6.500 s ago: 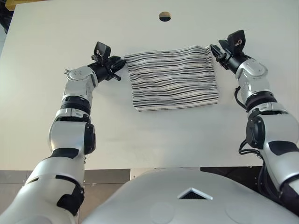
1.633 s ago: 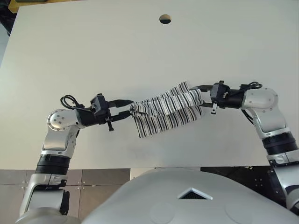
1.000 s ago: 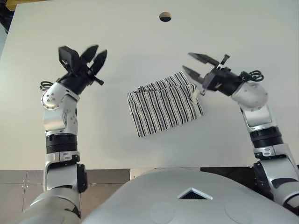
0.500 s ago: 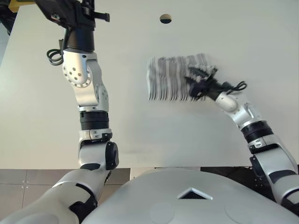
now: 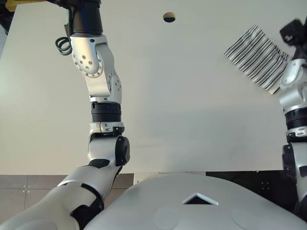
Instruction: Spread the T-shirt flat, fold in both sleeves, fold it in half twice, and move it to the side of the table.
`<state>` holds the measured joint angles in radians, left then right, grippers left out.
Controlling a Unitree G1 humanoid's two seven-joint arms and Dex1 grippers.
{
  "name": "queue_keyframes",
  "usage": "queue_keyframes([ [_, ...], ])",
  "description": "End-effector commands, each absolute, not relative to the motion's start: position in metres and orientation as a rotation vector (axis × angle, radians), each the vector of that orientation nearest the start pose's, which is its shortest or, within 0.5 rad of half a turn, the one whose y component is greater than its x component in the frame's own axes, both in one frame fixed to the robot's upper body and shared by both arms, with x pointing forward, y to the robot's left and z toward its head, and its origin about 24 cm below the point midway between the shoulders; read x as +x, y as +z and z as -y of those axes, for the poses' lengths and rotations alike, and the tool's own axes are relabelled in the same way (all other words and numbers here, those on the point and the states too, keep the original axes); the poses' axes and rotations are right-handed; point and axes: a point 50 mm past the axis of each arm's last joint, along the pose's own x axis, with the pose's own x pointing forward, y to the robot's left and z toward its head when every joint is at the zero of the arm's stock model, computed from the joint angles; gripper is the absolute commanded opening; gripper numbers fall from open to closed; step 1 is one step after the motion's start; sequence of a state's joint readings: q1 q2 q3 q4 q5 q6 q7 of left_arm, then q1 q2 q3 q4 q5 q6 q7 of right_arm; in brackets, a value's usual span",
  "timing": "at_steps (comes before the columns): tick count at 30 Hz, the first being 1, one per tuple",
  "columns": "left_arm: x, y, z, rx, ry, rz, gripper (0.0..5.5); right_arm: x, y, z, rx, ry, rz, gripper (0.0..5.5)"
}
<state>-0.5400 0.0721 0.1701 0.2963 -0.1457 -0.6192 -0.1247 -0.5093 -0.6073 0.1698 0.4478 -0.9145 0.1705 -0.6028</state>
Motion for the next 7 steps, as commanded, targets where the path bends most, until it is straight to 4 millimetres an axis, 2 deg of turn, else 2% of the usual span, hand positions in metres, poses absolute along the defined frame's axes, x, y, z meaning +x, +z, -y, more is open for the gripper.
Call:
queue_keyframes([
  [1,0.316,0.208,-0.155,-0.038,0.001,0.961,1.52,0.331,0.205,0.204,-1.438,-0.75,0.767,1.71],
  [5,0.326,0.199,-0.15,-0.13,0.017,0.866,1.52,0.349,0.196,0.171,-1.254,-0.587,0.784,1.71],
  [7,0.333,0.185,-0.154,-0.097,0.065,0.773,1.52,0.356,0.187,0.162,-0.987,-0.444,0.723,1.71],
])
